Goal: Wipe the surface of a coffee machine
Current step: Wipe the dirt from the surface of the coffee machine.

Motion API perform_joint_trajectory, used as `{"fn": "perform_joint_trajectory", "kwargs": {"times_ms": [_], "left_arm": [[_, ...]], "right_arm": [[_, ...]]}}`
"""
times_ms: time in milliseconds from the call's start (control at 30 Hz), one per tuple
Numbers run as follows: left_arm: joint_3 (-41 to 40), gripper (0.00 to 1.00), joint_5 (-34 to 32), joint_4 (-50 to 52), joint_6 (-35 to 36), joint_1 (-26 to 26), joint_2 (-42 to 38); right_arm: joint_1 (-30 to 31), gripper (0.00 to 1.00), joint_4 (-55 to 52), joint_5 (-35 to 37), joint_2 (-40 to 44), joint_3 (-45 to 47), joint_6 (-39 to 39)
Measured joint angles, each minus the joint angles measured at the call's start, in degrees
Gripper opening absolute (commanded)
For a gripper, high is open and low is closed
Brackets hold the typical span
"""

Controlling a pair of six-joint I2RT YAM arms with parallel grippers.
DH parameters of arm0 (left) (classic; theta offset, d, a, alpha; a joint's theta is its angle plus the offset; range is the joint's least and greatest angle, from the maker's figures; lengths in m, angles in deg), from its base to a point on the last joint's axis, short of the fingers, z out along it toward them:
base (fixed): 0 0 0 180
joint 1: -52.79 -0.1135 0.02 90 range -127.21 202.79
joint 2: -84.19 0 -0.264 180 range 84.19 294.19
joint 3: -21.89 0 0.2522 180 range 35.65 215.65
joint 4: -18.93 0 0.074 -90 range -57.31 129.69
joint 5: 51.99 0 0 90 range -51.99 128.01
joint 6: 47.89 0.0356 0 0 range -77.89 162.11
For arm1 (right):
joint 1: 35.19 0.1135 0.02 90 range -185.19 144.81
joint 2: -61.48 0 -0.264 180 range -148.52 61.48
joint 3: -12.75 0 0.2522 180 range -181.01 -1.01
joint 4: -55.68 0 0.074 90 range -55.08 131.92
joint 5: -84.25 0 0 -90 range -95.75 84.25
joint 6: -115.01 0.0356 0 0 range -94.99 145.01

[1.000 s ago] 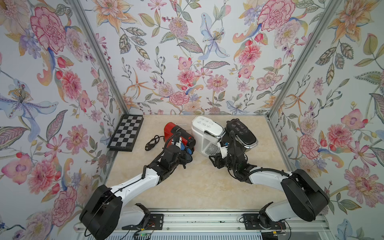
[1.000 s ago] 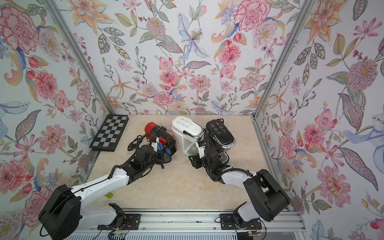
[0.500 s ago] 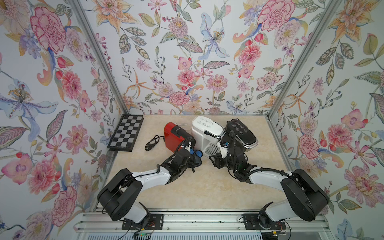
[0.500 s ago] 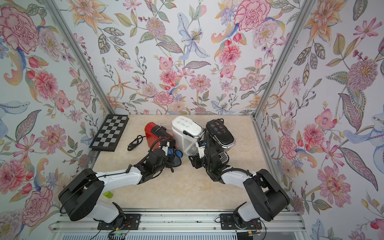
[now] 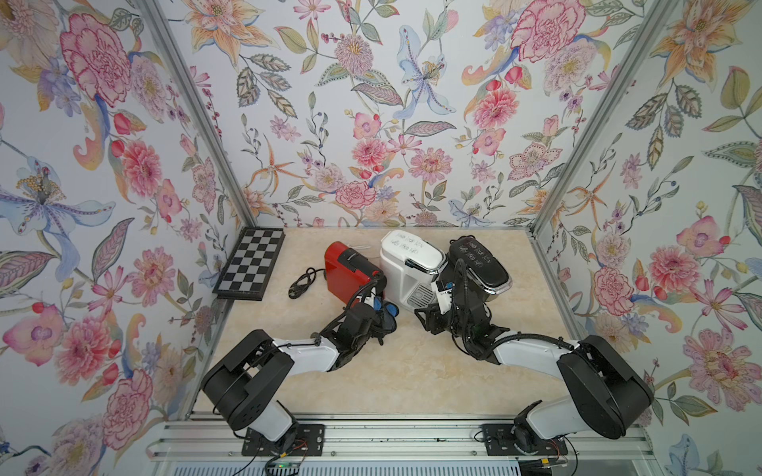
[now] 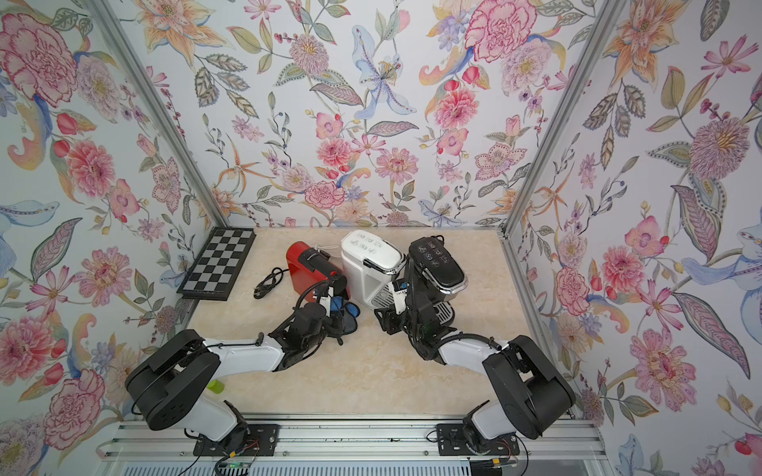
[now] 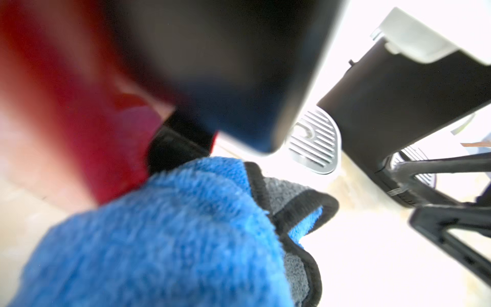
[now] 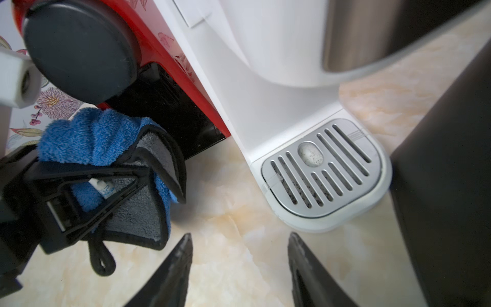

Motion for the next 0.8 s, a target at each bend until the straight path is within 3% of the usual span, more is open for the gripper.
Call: {"fn": "perform_joint_trajectory", "kwargs": {"times_ms": [167,333,567,800], "left_arm": [[-5.5,0.00,-5.1,4.5,-1.6,-7.8,-5.9],[-7.4,0.00,-7.4,5.2,-1.8,-9.4,-12.5],[-7.5,0.00,-7.1,3.9,-2.9,-3.9,-16.7],[-7.1,0.00,-5.2,1.4,-5.0,3.7,-13.9]], "right_arm": [[0.0,0.59,0.0,0.0,0.0,0.0,0.0],[0.0,0.59,0.0,0.0,0.0,0.0,0.0],[0.1,0.59,0.0,0.0,0.0,0.0,0.0],[0.4,0.59,0.0,0.0,0.0,0.0,0.0]]}}
